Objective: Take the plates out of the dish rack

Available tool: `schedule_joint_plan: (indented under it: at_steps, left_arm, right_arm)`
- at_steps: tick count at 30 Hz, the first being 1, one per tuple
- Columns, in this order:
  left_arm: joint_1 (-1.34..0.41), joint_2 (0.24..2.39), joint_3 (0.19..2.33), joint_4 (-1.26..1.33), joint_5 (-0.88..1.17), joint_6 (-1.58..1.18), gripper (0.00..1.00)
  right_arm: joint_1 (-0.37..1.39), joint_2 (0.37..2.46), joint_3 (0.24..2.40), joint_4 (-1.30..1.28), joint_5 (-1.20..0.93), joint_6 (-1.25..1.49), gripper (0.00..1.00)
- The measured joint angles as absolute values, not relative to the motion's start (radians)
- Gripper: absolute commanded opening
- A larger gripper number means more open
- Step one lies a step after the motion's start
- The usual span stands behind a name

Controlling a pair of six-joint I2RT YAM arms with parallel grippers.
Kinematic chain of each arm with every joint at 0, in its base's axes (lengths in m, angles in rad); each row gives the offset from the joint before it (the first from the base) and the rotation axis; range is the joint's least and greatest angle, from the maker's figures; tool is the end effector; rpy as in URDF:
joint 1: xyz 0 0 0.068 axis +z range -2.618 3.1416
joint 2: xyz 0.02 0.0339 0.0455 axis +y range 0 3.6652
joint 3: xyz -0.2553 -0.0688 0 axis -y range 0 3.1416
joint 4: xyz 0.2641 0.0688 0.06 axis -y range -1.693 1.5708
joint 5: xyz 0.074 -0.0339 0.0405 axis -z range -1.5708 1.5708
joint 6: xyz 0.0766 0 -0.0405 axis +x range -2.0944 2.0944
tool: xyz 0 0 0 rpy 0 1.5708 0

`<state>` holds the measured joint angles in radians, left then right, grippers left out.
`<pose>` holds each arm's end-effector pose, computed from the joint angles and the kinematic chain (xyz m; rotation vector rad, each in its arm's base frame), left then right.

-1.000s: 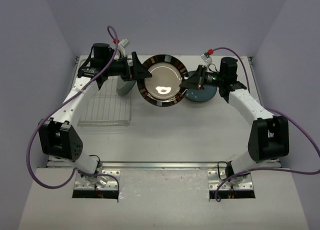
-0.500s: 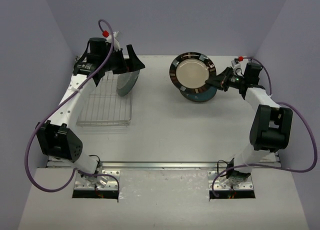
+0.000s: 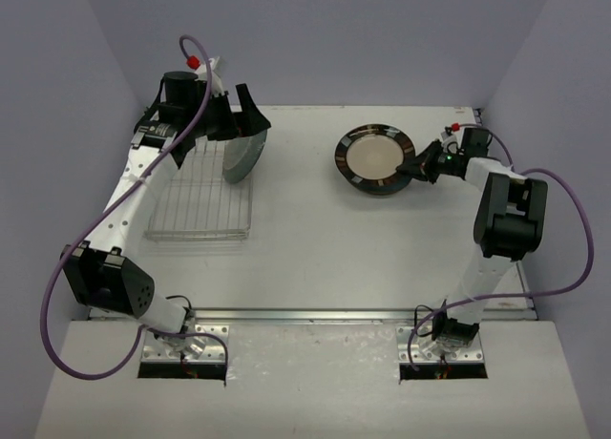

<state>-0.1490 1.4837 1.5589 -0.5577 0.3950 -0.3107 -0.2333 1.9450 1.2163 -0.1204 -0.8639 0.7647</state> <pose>0.3762 -0.0863 0.3804 0.0826 2.0822 -0.6883 0.4338 -0.0432 0.1271 0.7711 2.2752 1.2873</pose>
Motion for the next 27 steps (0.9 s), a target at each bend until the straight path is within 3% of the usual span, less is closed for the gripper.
schedule_joint_plan:
  at_steps: [10, 12, 14, 16, 17, 19, 22, 27]
  left_arm:
    - [-0.149, 1.483, 1.559, -0.566, 0.351, -0.304, 1.0]
    - [-0.149, 1.483, 1.559, -0.566, 0.349, -0.303, 1.0]
    - [-0.149, 1.483, 1.559, -0.566, 0.348, -0.301, 1.0]
    - [-0.149, 1.483, 1.559, -0.566, 0.348, -0.3, 1.0]
    - [-0.149, 1.483, 1.558, -0.566, 0.348, -0.3, 1.0]
    - [-0.149, 1.483, 1.558, -0.566, 0.348, -0.3, 1.0]
    - [-0.149, 1.483, 1.558, -0.566, 0.34, -0.3, 1.0]
    - [-0.149, 1.483, 1.558, -0.569, 0.301, -0.296, 1.0]
  right_arm:
    - [-0.241, 2.027, 1.239, -0.14, -0.868, 0.733, 0.0]
    - [-0.242, 2.03, 1.25, -0.151, -0.867, 0.725, 0.05]
    - [-0.245, 2.034, 1.266, -0.171, -0.864, 0.714, 0.14]
    - [-0.247, 2.041, 1.286, -0.188, -0.866, 0.705, 0.31]
    - [-0.248, 2.044, 1.297, -0.199, -0.867, 0.7, 0.45]
    - [-0.249, 2.048, 1.316, -0.223, -0.868, 0.689, 0.6]
    - [-0.251, 2.052, 1.341, -0.257, -0.86, 0.663, 0.73]
    - [-0.253, 2.053, 1.369, -0.305, -0.851, 0.643, 0.84]
